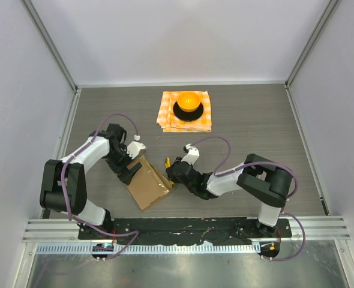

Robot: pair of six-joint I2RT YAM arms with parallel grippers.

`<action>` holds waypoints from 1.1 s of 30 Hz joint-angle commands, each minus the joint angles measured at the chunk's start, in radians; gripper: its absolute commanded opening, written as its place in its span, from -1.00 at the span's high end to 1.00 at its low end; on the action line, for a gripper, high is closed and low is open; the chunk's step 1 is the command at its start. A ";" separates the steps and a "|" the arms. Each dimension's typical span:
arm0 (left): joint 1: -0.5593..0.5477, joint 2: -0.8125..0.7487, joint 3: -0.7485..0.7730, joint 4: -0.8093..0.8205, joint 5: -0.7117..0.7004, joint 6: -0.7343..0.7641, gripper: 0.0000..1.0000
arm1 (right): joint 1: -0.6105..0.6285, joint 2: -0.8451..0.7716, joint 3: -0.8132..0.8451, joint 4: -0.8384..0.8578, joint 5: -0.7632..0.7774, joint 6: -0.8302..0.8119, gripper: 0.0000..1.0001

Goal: Unpack the express box

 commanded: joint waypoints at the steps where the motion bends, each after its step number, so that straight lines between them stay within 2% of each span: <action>1: 0.003 0.051 -0.053 0.077 -0.189 0.061 -1.00 | 0.004 -0.001 -0.044 -0.078 0.022 -0.032 0.98; 7: 0.003 0.048 -0.059 0.083 -0.189 0.063 -1.00 | 0.004 0.034 -0.036 -0.123 0.009 -0.002 0.99; 12: 0.003 0.042 -0.065 0.091 -0.196 0.069 -0.99 | -0.011 -0.022 0.015 -0.213 0.093 -0.105 0.99; 14: 0.003 0.039 -0.066 0.094 -0.196 0.074 -0.99 | -0.063 -0.109 0.015 -0.262 0.131 -0.148 0.98; 17: 0.003 0.029 -0.068 0.094 -0.186 0.078 -1.00 | -0.169 -0.182 0.004 -0.304 0.110 -0.185 0.99; 19: 0.003 0.025 -0.065 0.094 -0.180 0.083 -0.99 | -0.209 -0.191 0.008 -0.359 0.101 -0.209 0.74; 21: 0.003 0.022 -0.060 0.086 -0.169 0.088 -0.99 | -0.228 -0.190 0.039 -0.405 0.102 -0.245 0.28; 24: 0.003 0.023 -0.060 0.085 -0.158 0.101 -1.00 | -0.214 -0.185 0.091 -0.445 0.075 -0.358 0.05; 25: 0.003 0.025 -0.060 0.083 -0.157 0.103 -0.99 | -0.209 -0.184 0.097 -0.431 0.055 -0.427 0.01; 27: 0.003 0.034 -0.057 0.080 -0.163 0.107 -0.99 | -0.208 -0.168 0.156 -0.474 0.056 -0.462 -0.08; 28: 0.003 0.034 -0.056 0.079 -0.163 0.106 -1.00 | -0.205 -0.155 0.183 -0.547 0.073 -0.488 -0.08; 30: 0.003 0.026 -0.060 0.079 -0.157 0.111 -1.00 | -0.174 -0.165 0.211 -0.549 0.076 -0.525 -0.08; 33: 0.003 0.025 -0.068 0.082 -0.155 0.112 -0.99 | -0.123 -0.226 0.150 -0.360 0.027 -0.634 -0.05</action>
